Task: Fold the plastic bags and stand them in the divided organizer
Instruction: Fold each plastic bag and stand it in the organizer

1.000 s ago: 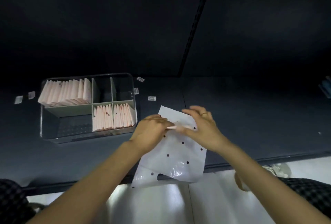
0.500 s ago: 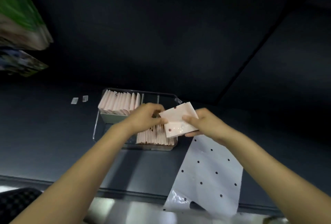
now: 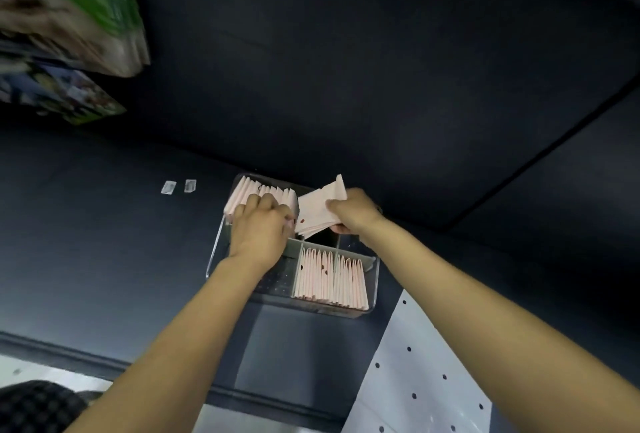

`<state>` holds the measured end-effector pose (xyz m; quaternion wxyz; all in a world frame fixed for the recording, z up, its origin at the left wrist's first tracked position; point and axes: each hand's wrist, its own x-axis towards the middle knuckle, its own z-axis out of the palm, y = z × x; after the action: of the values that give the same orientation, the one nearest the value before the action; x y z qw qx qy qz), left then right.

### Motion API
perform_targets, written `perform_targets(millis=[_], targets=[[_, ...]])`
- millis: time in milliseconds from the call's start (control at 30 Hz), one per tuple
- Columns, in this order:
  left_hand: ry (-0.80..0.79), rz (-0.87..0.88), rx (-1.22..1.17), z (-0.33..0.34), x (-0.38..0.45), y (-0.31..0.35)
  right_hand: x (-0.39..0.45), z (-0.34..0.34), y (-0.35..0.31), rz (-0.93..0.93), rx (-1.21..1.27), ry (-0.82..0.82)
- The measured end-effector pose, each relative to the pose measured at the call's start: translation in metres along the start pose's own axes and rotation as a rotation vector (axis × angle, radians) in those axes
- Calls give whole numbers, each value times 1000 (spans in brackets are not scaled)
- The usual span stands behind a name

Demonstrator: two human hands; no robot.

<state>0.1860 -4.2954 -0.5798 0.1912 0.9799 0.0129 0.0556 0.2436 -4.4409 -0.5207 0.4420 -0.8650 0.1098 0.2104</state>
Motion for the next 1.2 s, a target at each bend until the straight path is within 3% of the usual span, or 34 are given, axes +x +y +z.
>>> perform_targets(millis=[200,333,533,700,767,833,933,1000,1067,1133,1200], targets=[[53,23,-53,0,1,5,16,21,-13,-40,-394,84],[56,16,-111,1,1,10,12,44,-20,-67,-543,53],[77,-38,-235,6,-3,4,4,38,-11,40,-221,-77],[119,-21,-279,9,-8,-1,-3,30,2,56,-109,-140],[131,-2,-293,9,-11,-2,-6,33,3,-42,-279,-61],[139,15,-295,10,-16,-2,-10,38,5,-197,-639,45],[145,-1,-300,10,-22,-2,-12,46,13,-341,-981,14],[158,-39,-301,8,-26,-1,-12,42,18,-319,-903,-103],[191,-66,-290,6,-33,3,-16,31,23,-305,-671,-191],[242,-25,-284,3,-43,13,-25,11,37,-371,-524,-140],[243,135,-273,6,-59,33,-38,-15,66,-468,-469,3]])
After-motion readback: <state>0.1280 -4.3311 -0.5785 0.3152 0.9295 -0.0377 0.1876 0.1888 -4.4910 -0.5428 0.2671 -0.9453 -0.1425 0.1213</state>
